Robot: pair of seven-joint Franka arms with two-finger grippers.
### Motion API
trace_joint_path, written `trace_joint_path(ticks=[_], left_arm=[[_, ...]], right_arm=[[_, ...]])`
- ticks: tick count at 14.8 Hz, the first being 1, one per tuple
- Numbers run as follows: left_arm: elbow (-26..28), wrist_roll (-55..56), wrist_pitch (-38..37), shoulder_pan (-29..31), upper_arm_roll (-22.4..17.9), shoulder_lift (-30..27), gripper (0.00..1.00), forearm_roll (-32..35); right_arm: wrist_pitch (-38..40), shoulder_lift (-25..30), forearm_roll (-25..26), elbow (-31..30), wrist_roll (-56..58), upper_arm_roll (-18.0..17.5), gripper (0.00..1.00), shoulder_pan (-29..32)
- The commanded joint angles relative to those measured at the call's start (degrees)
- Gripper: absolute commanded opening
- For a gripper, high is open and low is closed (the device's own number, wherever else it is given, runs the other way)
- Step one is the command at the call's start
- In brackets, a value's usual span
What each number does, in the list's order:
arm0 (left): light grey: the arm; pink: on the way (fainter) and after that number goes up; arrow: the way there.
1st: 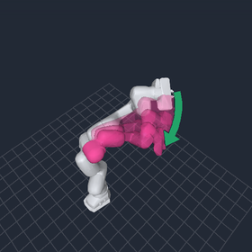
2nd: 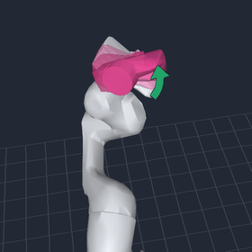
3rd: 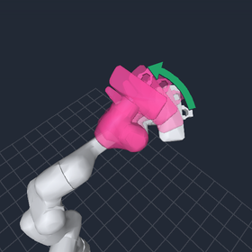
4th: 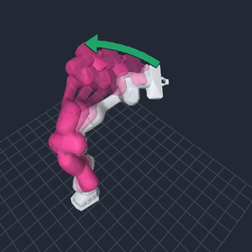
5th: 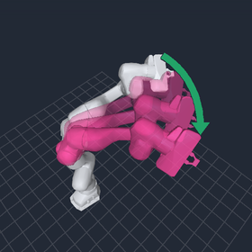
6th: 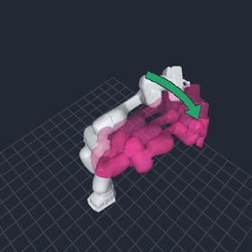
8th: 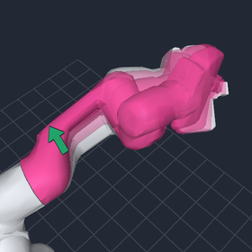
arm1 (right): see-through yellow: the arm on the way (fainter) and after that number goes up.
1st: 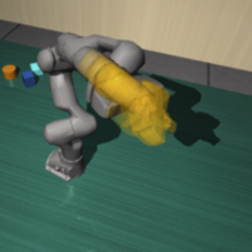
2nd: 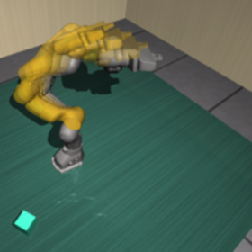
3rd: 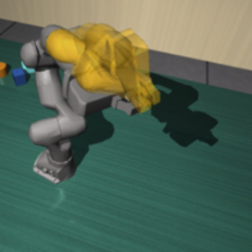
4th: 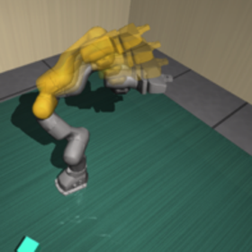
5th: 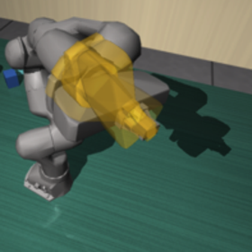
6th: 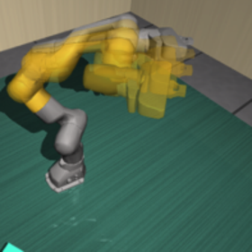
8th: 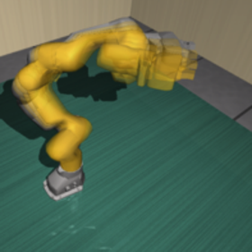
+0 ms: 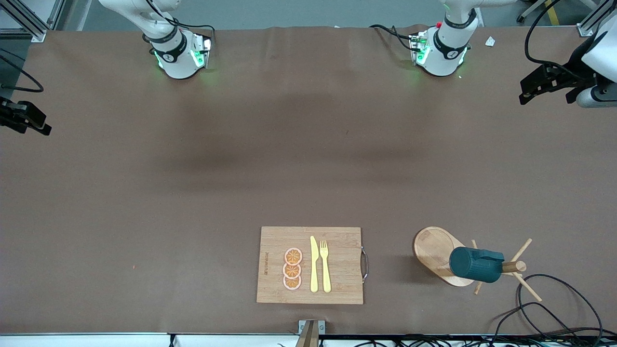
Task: Transfer cup from left to right arm and place
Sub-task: 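Reach the left gripper toward the teal mug on the wooden stand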
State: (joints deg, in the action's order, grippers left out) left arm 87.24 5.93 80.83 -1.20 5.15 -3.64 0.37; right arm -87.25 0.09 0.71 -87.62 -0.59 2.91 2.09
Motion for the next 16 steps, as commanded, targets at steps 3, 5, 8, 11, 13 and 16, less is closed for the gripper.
trace_joint_path(ticks=[3,5,8,11,13,16], left_arm=[[-0.7,-2.3,-1.0,0.8,0.0,-0.1,1.00,-0.5],[-2.2,-2.5,-0.4,0.8,0.0,2.1,1.00,-0.7],[-5.0,-1.3,2.7,-0.1,0.1,7.1,1.00,-0.9],[-5.1,2.8,11.7,0.8,0.0,10.8,1.00,-4.8],[-6.5,6.5,15.1,1.4,-0.7,14.5,1.00,-10.4],[-6.6,12.2,20.8,4.6,-0.9,18.2,1.00,-17.4]], right_arm=[[0.3,-0.2,-1.1,0.5,-2.4,-0.4,0.23,0.5],[0.3,-0.2,-1.1,0.5,-2.2,-0.4,0.23,0.5],[0.3,-0.2,-1.1,0.5,-2.1,-0.4,0.29,0.3],[0.2,-0.2,-1.1,0.5,-1.9,-0.4,0.46,0.1],[0.2,-0.2,-1.1,0.5,-1.8,-0.4,0.50,0.1],[0.2,-0.2,-1.1,0.5,-1.8,-0.4,0.54,0.3]])
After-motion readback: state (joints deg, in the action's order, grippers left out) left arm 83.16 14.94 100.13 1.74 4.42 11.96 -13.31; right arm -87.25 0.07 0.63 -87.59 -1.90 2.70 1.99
